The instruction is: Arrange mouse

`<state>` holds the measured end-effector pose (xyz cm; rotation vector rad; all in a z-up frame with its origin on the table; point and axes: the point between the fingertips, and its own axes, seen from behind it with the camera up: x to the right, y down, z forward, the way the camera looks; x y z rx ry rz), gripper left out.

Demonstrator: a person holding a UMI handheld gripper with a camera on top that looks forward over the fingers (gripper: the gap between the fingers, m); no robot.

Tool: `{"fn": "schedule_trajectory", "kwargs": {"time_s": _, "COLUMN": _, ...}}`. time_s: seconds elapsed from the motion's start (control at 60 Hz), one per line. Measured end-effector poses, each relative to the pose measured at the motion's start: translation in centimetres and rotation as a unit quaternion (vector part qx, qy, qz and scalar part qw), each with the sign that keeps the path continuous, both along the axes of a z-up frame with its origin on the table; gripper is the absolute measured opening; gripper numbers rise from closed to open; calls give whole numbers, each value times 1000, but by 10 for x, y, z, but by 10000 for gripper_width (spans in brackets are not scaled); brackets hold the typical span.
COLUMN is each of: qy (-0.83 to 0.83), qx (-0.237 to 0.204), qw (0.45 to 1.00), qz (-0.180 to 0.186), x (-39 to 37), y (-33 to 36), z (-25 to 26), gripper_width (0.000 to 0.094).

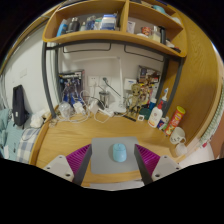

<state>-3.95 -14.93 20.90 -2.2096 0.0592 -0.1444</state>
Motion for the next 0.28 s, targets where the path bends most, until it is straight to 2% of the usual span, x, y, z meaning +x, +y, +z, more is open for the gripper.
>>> {"fn": "schedule_trajectory", "kwargs": {"time_s": 0.083, "qy": 10, "qx": 14, "qw": 1000, "qz": 3, "x": -20, "y": -11, "z": 11, "gripper_width": 852}}
{"fn": "schedule_trajectory", "kwargs": {"time_s": 0.283, "qy": 8, "qx": 8, "qw": 1000, "qz": 14, "x": -48, "y": -36, "z": 14, "gripper_width": 849}}
